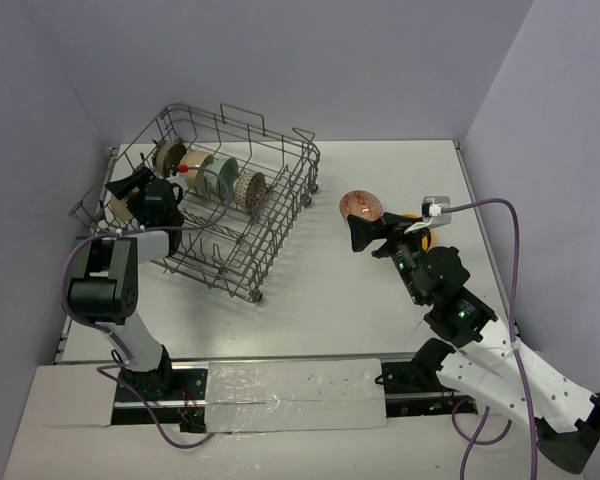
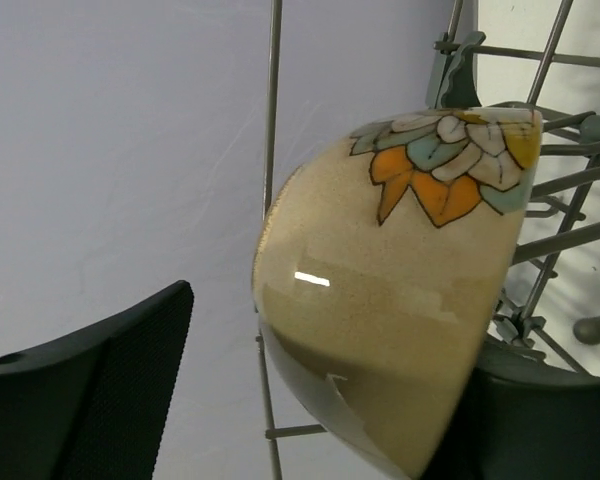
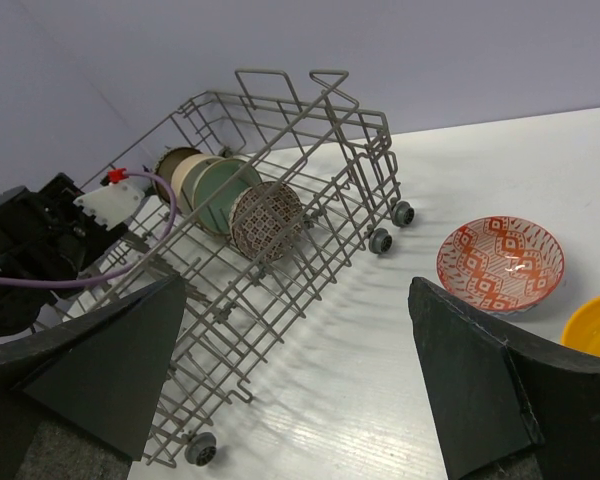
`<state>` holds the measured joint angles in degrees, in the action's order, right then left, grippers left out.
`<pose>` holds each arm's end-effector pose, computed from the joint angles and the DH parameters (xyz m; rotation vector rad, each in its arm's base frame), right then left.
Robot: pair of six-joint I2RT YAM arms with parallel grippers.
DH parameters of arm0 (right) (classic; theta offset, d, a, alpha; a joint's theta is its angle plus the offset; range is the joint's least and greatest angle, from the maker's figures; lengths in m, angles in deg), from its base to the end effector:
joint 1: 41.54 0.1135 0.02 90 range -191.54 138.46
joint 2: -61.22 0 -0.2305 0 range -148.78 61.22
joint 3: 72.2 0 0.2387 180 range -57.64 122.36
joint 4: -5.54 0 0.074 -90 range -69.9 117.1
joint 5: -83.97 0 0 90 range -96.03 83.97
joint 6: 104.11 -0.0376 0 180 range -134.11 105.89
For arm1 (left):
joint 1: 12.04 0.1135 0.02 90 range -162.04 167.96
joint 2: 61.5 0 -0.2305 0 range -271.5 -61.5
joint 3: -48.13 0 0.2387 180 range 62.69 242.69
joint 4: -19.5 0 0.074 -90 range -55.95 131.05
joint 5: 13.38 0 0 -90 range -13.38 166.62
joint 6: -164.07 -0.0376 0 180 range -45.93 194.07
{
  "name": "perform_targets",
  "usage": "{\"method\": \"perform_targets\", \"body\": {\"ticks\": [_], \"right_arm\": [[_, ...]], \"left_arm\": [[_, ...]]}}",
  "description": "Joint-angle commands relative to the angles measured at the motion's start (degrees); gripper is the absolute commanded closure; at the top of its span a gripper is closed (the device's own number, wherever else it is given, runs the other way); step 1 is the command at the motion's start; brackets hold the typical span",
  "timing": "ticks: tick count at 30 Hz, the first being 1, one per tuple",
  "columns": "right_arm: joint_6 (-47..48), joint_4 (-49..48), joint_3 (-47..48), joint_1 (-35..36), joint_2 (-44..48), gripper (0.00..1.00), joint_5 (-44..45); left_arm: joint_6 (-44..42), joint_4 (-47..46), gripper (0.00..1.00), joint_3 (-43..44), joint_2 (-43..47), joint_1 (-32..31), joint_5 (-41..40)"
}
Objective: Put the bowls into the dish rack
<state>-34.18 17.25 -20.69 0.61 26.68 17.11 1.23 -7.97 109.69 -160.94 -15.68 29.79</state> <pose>0.1334 0.1008 0.3238 0.0425 1.5128 0.5776 0.3453 0.0055 0.1763 0.6250 1.8785 1.5447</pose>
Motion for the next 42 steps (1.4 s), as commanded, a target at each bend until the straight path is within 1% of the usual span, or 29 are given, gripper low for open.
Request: {"method": "perform_targets", "body": {"ticks": [1, 3, 4, 5, 7, 8, 10, 11, 12, 13, 17, 34, 36, 39, 41, 42], "right_arm": [[-0.2, -2.2, -0.6, 0.5, 0.8, 0.00, 1.6], [-0.1, -2.3, -0.6, 0.5, 0.6, 0.00, 1.6], [-0.2, -2.3, -0.7, 0.5, 0.6, 0.00, 1.7], [-0.2, -2.2, -0.7, 0.5, 0.5, 0.00, 1.7], [-0.1, -2.2, -0.6, 0.6, 0.4, 0.00, 1.5], [-0.1, -2.2, -0.5, 0.5, 0.4, 0.00, 1.5], [-0.1, -2.2, -0.5, 0.5, 0.2, 0.00, 1.4], [-0.1, -2.2, -0.4, 0.5, 0.0, 0.00, 1.2], [-0.2, -2.2, -0.4, 0.5, -0.1, 0.00, 1.1], [-0.2, -2.2, -0.3, 0.5, -0.2, 0.00, 1.1], [-0.1, -1.8, 0.0, 0.5, -0.6, 0.00, 1.0], [-0.1, -0.3, 1.9, 0.2, -4.1, 0.00, -0.9], [-0.3, 0.0, 2.3, 0.0, -4.4, 0.00, -0.9], [-1.0, 1.0, 3.5, -0.4, -5.6, 0.00, 0.2], [-2.2, 3.2, 5.7, -1.3, -7.5, 0.00, 1.5], [-2.6, 4.9, 6.5, -1.8, -9.4, 0.00, 1.7]], "left_arm": [[4.9, 1.7, 0.20, 2.1, 1.1, -0.2, -2.1], [9.0, 5.3, 0.17, 2.9, 1.8, -0.2, -1.3], [10.5, 8.8, 0.16, 3.8, 2.6, -0.2, -0.8], [14.2, 11.5, 0.15, 4.3, 3.0, -0.2, 0.8], [17.9, 18.4, 0.14, 6.0, 4.3, -0.2, 2.8], [21.0, 20.3, 0.12, 6.5, 4.7, -0.2, 4.7], [23.6, 23.8, 0.10, 8.2, 5.0, -0.1, 6.7], [26.0, 27.5, 0.08, 8.8, 5.0, -0.1, 7.7], [26.9, 28.7, 0.05, 9.4, 5.0, 0.1, 9.1], [27.8, 29.4, 0.04, 10.3, 4.6, 0.1, 9.6], [32.3, 34.1, 0.02, 12.6, 4.7, 0.4, 11.5], [52.6, 51.8, 0.01, 21.7, 14.7, 0.7, 22.1], [54.2, 52.2, 0.01, 22.1, 15.9, 0.7, 23.6], [59.5, 53.3, 0.01, 23.3, 17.6, 0.7, 25.5], [64.6, 53.7, 0.01, 24.4, 19.6, 0.7, 26.7], [68.7, 53.9, 0.01, 24.8, 20.5, 0.7, 27.1]]}}
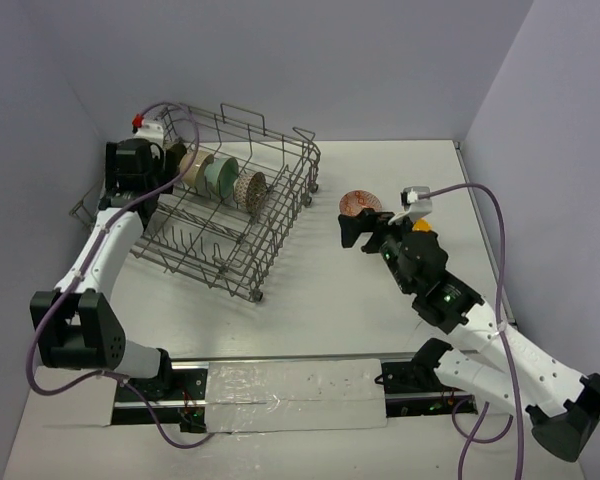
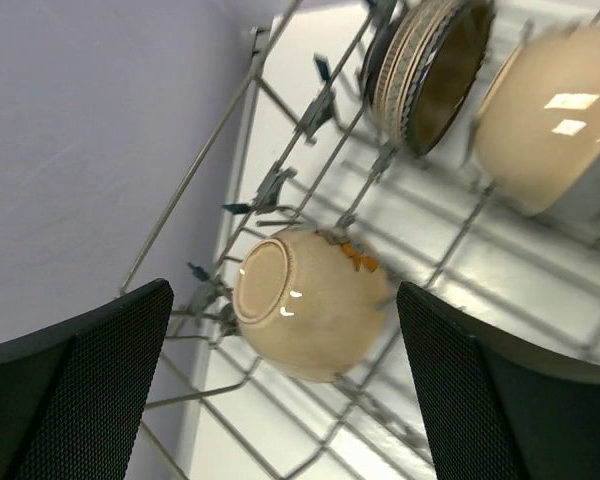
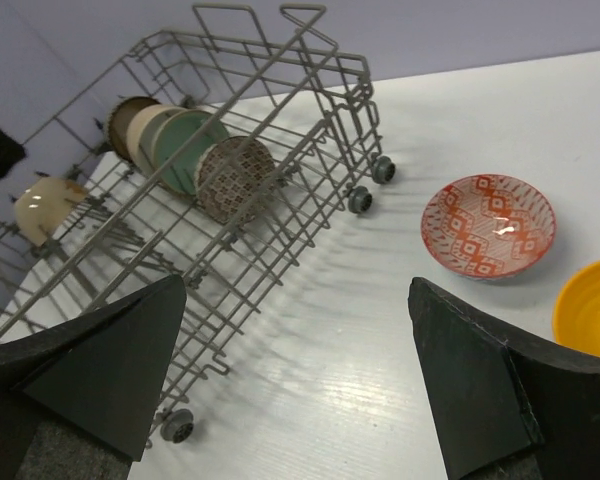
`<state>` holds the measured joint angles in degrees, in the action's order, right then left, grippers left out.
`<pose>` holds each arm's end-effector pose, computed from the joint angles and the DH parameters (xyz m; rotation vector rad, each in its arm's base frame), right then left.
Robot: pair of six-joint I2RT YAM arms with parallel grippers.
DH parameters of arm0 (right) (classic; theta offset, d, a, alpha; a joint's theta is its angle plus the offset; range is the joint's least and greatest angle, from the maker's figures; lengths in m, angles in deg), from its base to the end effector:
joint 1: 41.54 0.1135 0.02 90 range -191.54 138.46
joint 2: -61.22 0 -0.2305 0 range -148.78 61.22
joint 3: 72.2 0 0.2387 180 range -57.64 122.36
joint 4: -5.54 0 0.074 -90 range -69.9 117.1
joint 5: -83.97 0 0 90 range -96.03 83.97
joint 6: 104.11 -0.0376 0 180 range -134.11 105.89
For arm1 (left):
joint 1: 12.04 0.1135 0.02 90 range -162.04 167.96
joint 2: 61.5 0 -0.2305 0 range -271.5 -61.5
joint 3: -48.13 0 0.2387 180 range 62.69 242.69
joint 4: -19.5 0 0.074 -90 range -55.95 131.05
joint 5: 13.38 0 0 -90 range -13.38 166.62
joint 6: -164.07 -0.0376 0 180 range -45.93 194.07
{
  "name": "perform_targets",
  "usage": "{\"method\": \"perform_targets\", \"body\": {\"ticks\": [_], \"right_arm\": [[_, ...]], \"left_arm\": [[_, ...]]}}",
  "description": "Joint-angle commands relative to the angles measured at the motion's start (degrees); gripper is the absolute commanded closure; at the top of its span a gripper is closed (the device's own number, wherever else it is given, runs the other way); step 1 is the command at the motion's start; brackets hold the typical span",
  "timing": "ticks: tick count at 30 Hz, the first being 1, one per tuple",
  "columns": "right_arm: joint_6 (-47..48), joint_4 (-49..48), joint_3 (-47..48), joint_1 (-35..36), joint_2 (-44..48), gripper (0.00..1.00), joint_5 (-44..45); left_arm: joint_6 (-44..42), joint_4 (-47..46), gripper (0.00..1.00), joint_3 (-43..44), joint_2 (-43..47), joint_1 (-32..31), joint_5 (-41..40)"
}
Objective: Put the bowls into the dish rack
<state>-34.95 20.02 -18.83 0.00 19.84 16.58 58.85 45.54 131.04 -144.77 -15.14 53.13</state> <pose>0.1512 0.1146 0.3107 0.0139 1.6360 0.5220 0.3292 -0.0028 0.2927 0.0644 2.0326 0.5490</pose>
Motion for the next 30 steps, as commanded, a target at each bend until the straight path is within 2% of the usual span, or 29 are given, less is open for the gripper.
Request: {"method": "perform_targets", "body": {"ticks": [1, 4, 6, 9, 12, 17, 22, 30], "right_arm": [[-2.5, 4.7, 5.7, -1.9, -3.8, 0.00, 2.5], [-6.1, 9.8, 9.9, -6.6, -9.5, 0.03, 1.4], [-9.5, 13.5, 13.0, -12.5, -14.6, 0.05, -2.5], [-12.4, 16.4, 17.5, -19.6, -22.7, 0.10, -6.8], [-12.7, 19.6, 22.5, -22.2, -31.6, 0.12, -7.5], [-14.4, 23.3, 30.0, -25.7, -45.9, 0.19, -7.5], [-14.4, 25.3, 36.8, -29.1, -57.0, 0.22, -6.3], [-12.4, 24.9, 39.9, -31.4, -63.8, 0.27, -7.4]], "left_arm": [[13.1, 0.5, 0.01, 3.8, 5.2, 0.3, 4.1], [20.7, 0.5, 0.01, 4.2, 9.4, 0.3, 6.0], [24.7, -0.4, 0.01, 2.8, 12.9, 0.3, 7.6], [29.7, -3.2, 0.01, -1.5, 18.1, 0.3, 7.8], [33.3, -6.6, 0.01, -6.6, 23.3, 0.3, 11.5], [34.6, -8.8, 0.01, -12.2, 28.9, 0.0, 20.5], [32.6, -7.6, 0.01, -13.4, 30.7, -5.0, 18.7], [32.8, -7.1, 0.01, -13.3, 30.4, -6.7, 19.6]]}}
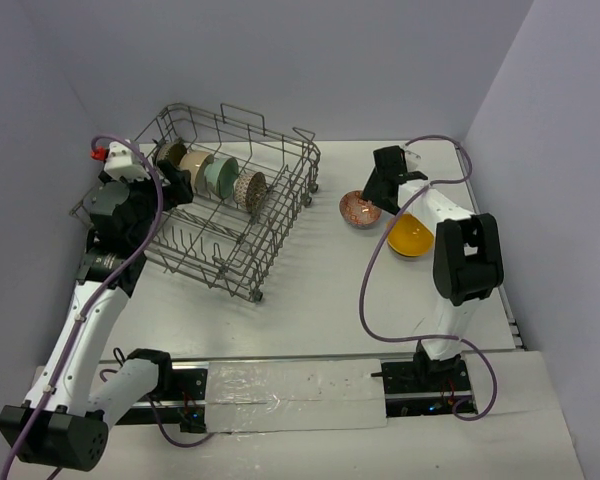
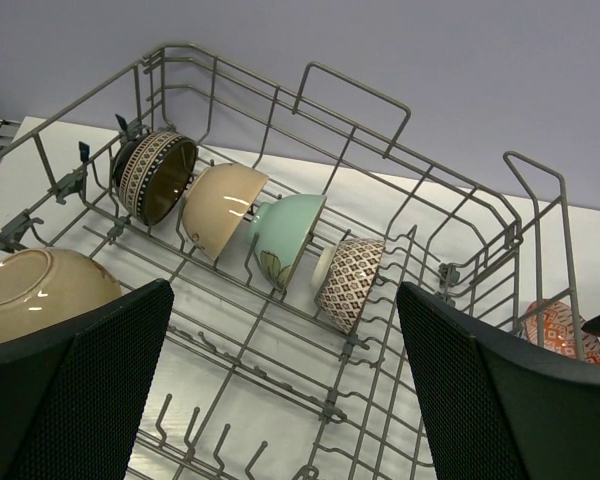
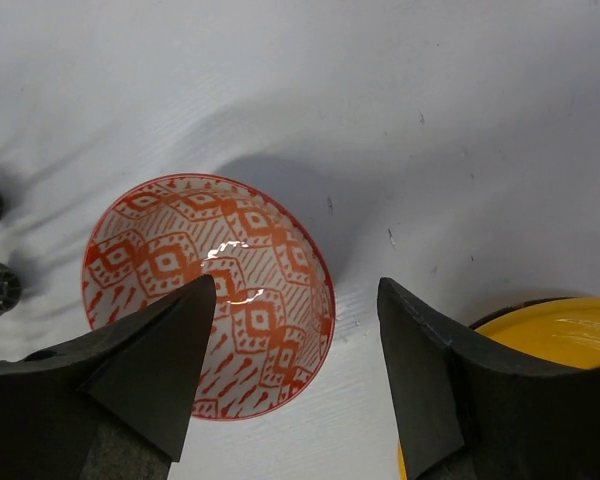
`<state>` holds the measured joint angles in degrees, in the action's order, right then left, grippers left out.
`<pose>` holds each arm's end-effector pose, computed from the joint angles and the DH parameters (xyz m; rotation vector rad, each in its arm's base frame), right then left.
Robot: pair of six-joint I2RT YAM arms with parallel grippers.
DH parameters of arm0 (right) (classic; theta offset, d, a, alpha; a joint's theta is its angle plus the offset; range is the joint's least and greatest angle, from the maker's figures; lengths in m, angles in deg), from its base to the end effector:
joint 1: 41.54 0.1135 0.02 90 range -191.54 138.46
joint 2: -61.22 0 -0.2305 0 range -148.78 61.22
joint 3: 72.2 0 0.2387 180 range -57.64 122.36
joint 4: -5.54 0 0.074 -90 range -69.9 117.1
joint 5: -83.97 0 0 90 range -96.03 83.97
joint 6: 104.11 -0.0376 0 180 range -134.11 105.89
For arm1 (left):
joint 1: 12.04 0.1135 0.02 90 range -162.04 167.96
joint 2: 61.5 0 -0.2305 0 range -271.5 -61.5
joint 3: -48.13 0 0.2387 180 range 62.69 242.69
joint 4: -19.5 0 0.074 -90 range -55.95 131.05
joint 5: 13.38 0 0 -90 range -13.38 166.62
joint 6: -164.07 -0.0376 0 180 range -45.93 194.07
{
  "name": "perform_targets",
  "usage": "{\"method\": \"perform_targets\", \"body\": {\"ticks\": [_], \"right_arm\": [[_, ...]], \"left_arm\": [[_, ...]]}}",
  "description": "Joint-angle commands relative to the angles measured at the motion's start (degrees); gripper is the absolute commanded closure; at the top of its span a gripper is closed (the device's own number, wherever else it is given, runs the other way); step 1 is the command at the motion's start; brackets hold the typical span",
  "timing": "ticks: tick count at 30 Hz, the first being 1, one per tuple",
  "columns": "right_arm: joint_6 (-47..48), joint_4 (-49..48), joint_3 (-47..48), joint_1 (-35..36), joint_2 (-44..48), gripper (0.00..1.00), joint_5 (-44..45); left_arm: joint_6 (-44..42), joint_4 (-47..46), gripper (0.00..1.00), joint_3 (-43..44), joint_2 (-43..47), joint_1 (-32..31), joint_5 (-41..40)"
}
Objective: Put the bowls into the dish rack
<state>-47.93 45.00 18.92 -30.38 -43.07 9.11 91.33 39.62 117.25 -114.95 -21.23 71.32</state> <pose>0.3710 0.0632 0.1948 0.5876 2.3736 0.0161 0.2213 -0.0323 0.3545 -0.1870 1.6447 -0.2755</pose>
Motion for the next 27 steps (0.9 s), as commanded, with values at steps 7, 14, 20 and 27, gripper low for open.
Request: {"method": "perform_targets", "body": {"ticks": [7, 14, 20, 27], "right_arm": [[2.3, -3.7, 0.3, -2.3, -3.2, 0.45, -4.2], [3.9, -7.8, -2.0, -2.3, -4.2, 0.57, -6.7], [4.0, -10.0, -3.7, -2.2, -5.0, 0.61, -7.4], [4.6, -11.0, -5.0, -2.2, -4.0, 0.82, -7.2]], "left_arm": [[0.8, -1.6, 0.01, 0.6, -0.6, -1.1, 3.9], [1.4, -2.2, 0.01, 0.8, -2.1, -1.4, 8.2], [1.7, -1.5, 0.01, 1.6, -3.7, -1.8, 11.1], [2.3, -1.0, 0.02, 2.6, -5.0, -2.3, 14.6]]}}
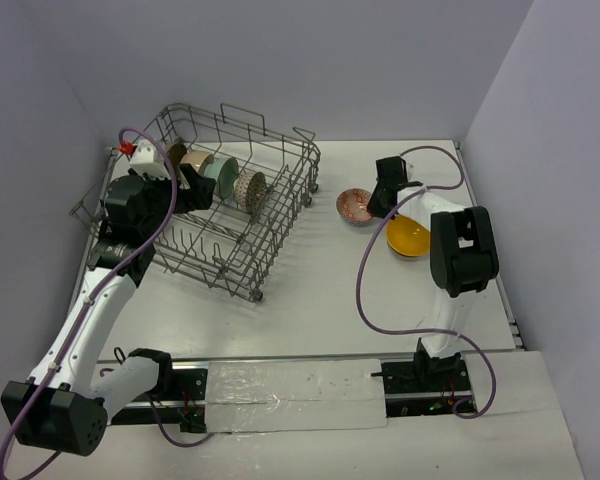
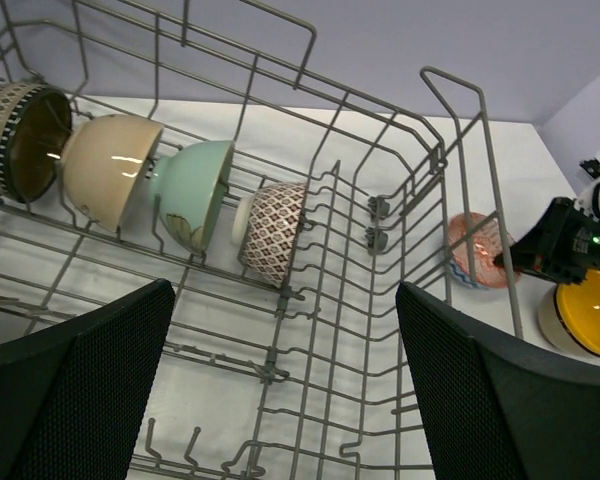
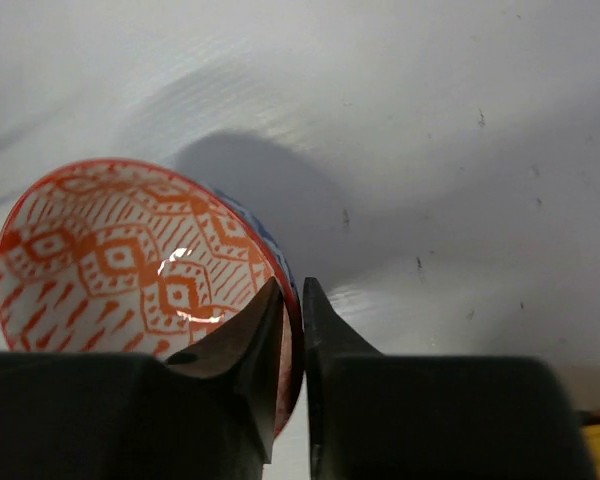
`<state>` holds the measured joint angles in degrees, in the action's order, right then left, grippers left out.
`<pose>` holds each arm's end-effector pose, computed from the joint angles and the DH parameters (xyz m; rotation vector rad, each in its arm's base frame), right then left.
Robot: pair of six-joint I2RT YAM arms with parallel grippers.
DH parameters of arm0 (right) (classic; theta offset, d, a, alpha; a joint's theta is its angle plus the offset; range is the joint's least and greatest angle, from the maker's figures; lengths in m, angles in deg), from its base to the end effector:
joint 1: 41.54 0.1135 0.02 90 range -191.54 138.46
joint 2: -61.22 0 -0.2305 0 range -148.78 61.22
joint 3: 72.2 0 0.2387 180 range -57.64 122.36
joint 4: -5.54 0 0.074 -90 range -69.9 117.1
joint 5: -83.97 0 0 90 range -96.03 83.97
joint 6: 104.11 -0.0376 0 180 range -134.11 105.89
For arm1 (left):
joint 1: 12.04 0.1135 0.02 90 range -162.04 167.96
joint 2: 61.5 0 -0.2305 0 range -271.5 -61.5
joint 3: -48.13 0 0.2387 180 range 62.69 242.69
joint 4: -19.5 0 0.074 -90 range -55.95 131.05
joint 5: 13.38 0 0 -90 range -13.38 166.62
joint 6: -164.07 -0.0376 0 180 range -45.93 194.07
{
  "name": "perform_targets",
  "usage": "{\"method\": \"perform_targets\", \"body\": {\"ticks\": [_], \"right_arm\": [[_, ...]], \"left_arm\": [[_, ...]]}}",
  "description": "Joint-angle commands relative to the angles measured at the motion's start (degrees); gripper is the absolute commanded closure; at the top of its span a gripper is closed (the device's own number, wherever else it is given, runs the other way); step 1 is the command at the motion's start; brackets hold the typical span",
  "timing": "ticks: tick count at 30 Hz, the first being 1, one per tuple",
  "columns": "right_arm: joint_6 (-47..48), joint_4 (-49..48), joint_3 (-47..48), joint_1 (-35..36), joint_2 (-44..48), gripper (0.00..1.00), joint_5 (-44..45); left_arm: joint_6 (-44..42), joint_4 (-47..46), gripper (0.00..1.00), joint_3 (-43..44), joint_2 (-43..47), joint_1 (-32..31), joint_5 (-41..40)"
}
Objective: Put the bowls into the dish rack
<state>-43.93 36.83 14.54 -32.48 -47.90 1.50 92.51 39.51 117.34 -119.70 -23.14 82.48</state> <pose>0.3782 0.0553 0.1508 0.5034 2.4486 0.1178 0.2376 -0.0505 0.3376 -0.0356 1.7494 -0.4672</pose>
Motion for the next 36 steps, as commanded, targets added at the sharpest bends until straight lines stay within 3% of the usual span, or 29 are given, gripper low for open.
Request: {"method": "perform_targets", "body": {"ticks": [1, 2, 5, 12, 18, 24, 29, 36], "right_arm": [[0.6, -3.0, -1.1, -0.1, 1.8, 0.86, 0.5], [0.6, -3.8, -1.5, -0.1, 2.6, 0.93, 0.5], [0.5, -5.2, -4.6, 0.3, 7.9, 1.00, 1.3], [0.8, -8.7, -9.9, 4.7, 27.8, 1.00, 5.1], [0.6, -10.4, -13.1, 13.1, 40.9, 1.00, 11.6], [-1.6, -13.7, -16.7, 19.6, 50.0, 1.00, 14.4], [-1.4, -15.4, -18.0, 21.9, 53.4, 1.00, 15.8], [-1.5, -16.0, -18.7, 22.7, 53.7, 1.00, 16.0]], "left_arm": [[1.5, -0.8, 0.03, 2.7, -0.3, -0.5, 4.0], [1.7, -0.7, 0.03, 3.0, -0.3, -0.8, 4.7], [3.1, 0.6, 0.04, 5.2, -0.2, -1.9, 6.5], [8.6, 4.5, 0.02, 11.8, -1.7, -9.2, 5.0], [10.0, 7.1, 0.02, 18.6, -8.5, -21.2, -1.5], [8.1, 13.2, 0.05, 27.4, -18.9, -32.3, -14.6], [7.3, 18.3, 0.18, 35.1, -26.7, -38.1, -25.9], [7.1, 20.3, 0.34, 41.5, -33.5, -41.5, -31.4]]}}
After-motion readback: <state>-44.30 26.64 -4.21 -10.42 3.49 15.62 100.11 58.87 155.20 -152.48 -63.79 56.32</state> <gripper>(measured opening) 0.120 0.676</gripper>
